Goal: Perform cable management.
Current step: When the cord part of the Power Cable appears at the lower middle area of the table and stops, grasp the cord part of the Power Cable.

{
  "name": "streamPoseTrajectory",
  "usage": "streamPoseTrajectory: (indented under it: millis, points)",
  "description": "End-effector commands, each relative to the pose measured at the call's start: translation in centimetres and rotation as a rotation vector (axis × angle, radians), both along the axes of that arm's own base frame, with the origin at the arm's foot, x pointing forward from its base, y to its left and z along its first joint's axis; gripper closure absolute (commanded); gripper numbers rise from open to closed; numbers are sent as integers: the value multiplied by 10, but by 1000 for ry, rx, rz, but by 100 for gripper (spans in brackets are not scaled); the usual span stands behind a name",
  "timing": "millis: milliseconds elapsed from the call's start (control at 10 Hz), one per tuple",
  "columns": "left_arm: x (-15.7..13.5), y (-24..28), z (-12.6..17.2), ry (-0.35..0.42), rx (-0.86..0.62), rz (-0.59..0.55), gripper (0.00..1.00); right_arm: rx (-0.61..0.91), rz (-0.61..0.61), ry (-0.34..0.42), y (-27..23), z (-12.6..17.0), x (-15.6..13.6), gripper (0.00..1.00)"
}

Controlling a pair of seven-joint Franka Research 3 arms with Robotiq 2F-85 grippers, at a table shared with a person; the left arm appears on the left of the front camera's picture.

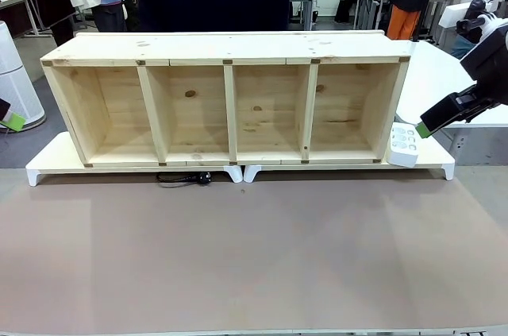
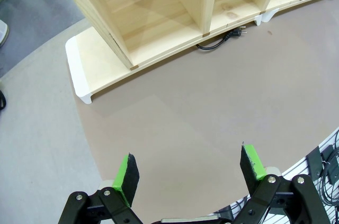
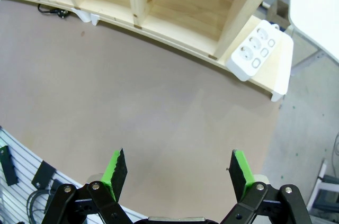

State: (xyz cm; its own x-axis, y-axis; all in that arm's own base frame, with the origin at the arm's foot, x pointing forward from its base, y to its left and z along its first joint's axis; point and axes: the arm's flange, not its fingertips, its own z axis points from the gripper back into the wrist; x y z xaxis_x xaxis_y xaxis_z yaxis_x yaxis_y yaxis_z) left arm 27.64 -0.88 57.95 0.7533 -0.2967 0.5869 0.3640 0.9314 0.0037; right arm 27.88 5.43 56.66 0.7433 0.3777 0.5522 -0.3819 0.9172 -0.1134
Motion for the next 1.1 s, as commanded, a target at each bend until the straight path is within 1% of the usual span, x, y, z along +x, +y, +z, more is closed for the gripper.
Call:
streamPoseTrajectory:
  millis: [0,1000]
  points:
    - [-2,0,-1,10,-4,9,0,3,4,8,0,-1,0,0]
    - [-2,0,-1,10,-4,9,0,3,4,8,0,-1,0,0]
